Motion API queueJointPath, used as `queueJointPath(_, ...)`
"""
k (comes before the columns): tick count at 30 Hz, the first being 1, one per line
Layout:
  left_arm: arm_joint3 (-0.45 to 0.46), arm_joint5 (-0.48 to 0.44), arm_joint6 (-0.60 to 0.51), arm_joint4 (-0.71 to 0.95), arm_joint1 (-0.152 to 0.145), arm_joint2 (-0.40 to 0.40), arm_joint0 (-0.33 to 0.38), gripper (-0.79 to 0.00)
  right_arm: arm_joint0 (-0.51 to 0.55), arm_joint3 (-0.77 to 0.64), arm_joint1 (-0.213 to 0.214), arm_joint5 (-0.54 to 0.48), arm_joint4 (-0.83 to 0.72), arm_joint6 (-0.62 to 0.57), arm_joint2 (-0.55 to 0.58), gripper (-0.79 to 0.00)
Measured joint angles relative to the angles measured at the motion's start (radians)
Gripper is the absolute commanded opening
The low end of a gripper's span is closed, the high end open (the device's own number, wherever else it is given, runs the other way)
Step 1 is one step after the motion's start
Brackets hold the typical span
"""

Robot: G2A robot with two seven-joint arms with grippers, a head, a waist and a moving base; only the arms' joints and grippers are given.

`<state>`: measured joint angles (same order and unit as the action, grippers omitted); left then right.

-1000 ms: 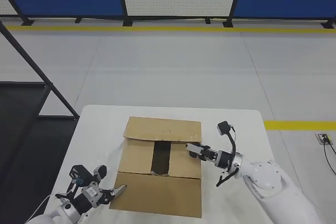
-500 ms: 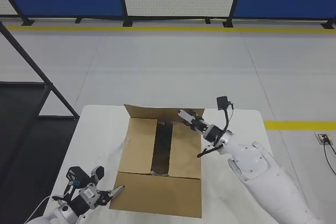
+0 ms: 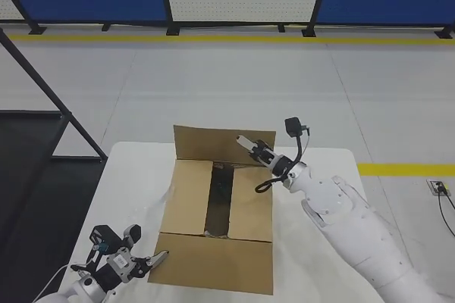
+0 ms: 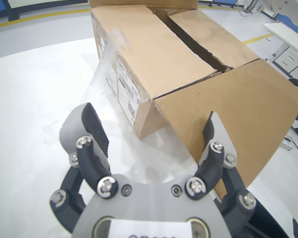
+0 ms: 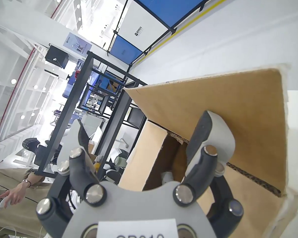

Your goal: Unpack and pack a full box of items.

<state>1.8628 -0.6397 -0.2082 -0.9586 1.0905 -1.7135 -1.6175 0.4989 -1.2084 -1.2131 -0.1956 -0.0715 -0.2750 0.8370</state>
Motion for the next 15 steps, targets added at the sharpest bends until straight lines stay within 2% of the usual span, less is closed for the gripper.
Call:
queueJointPath(1,0.000,0.000,0.000,0.000,0.000,0.000,0.000,0.000,0.003,0.003,-0.001,0.008,0.005,0.008,0.000,0.000)
queueJointPath(4,0.000,0.000,0.000,0.000,0.000,0.000,0.000,0.000,0.001,0.006,-0.016,0.118,0.055,0.060,-0.024,0.000)
queueJointPath(6,0.000,0.000,0.000,0.000,0.000,0.000,0.000,0.000,-0.013,0.028,-0.033,0.164,0.032,0.069,-0.043,0.000)
queueJointPath(15,0.000,0.000,0.000,0.000,0.000,0.000,0.000,0.000,-0.100,0.233,-0.104,0.130,-0.048,0.089,-0.087,0.000)
